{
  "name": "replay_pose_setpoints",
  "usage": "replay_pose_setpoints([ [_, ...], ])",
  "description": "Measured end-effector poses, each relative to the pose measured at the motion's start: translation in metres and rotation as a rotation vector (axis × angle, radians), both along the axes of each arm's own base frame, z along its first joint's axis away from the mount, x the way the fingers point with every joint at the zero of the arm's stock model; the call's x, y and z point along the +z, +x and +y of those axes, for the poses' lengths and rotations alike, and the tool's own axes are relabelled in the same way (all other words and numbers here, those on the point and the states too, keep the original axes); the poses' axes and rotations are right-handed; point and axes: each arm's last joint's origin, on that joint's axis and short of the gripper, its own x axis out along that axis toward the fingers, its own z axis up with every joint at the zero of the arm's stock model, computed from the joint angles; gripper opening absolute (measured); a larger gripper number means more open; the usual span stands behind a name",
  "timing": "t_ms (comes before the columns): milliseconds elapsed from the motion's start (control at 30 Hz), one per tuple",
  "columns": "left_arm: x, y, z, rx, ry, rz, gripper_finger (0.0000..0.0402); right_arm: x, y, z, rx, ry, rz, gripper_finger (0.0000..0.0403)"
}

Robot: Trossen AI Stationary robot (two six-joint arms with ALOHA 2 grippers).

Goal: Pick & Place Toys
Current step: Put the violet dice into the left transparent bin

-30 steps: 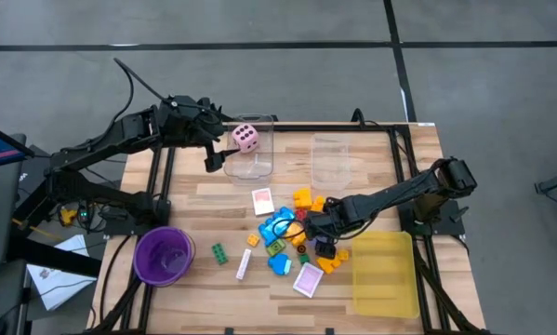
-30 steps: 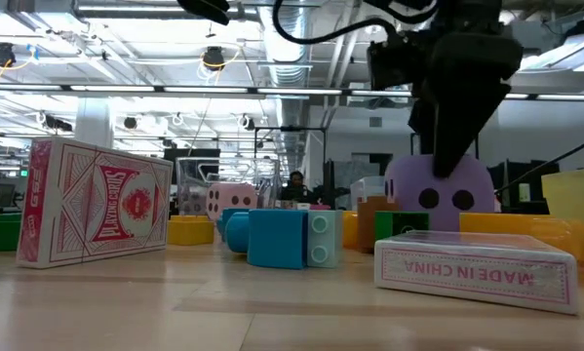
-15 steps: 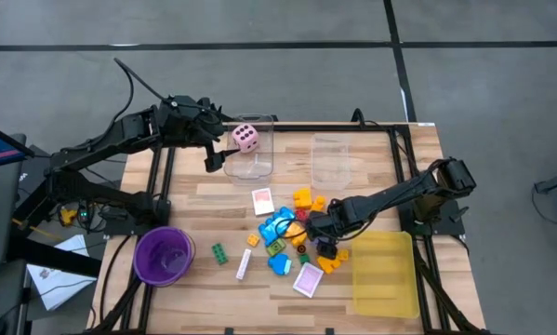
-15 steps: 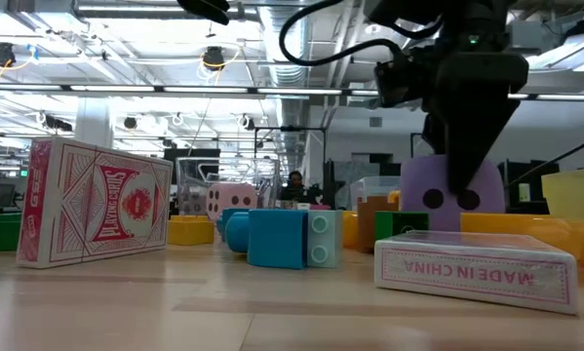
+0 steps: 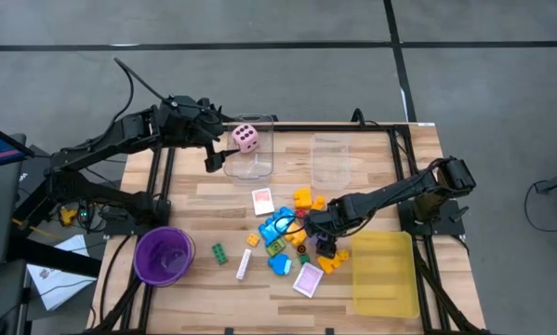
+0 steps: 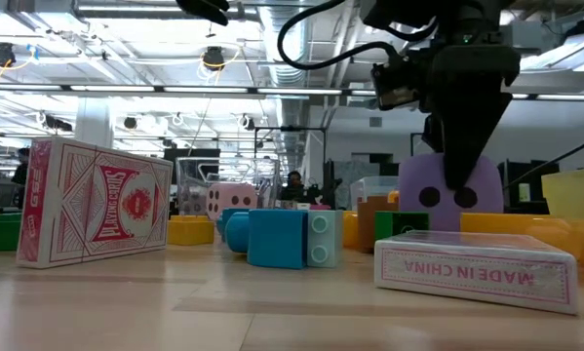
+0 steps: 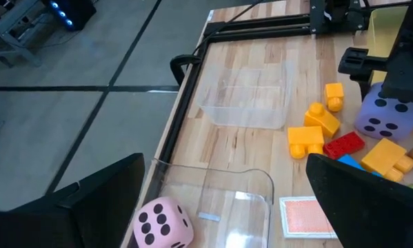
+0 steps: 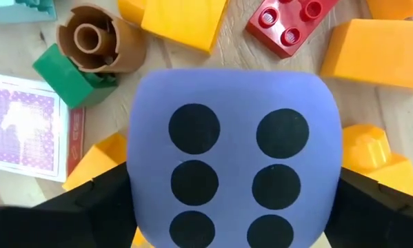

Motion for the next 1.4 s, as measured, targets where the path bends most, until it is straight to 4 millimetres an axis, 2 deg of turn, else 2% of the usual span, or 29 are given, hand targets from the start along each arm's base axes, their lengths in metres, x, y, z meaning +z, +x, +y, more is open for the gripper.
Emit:
replay_pose_setpoints([
  [167, -0.002, -0.001, 0.0, 0.0, -0.007, 0.022, 0.04, 0.005, -0.001, 0.0, -0.042, 0.021, -0.021, 0.0345],
  [333, -0.004, -0.002, -0.001, 0.001, -0.015, 0.041, 0.04, 0.034, -0.007, -0.007, -0.13, 0.067, -0.133, 0.0342],
  [500, -0.003, 0.0, -0.007, -0.025, -0.018, 0.038, 0.04, 0.082, -0.022, -0.028, -0.305, 0.155, -0.352, 0.0343],
  [700, 0.005, 0.011, -0.03, -0.125, 0.007, -0.057, 0.04, 0.152, -0.046, -0.054, -0.468, 0.318, -0.786, 0.0346],
  [833, 0.015, 0.018, -0.045, -0.146, 0.032, -0.177, 0.04, 0.185, -0.058, -0.065, -0.506, 0.393, -1.029, 0.0346],
  [967, 0.025, 0.024, -0.058, -0.153, 0.084, -0.284, 0.04, 0.199, -0.06, -0.07, -0.513, 0.432, -1.154, 0.0348],
  [1100, 0.023, 0.037, -0.07, -0.158, 0.149, -0.284, 0.04, 0.213, -0.056, -0.071, -0.486, 0.479, -1.299, 0.0348],
  [1400, 0.03, 0.065, -0.096, -0.221, 0.086, -0.502, 0.04, 0.23, -0.057, -0.069, -0.439, 0.536, -1.471, 0.0349],
])
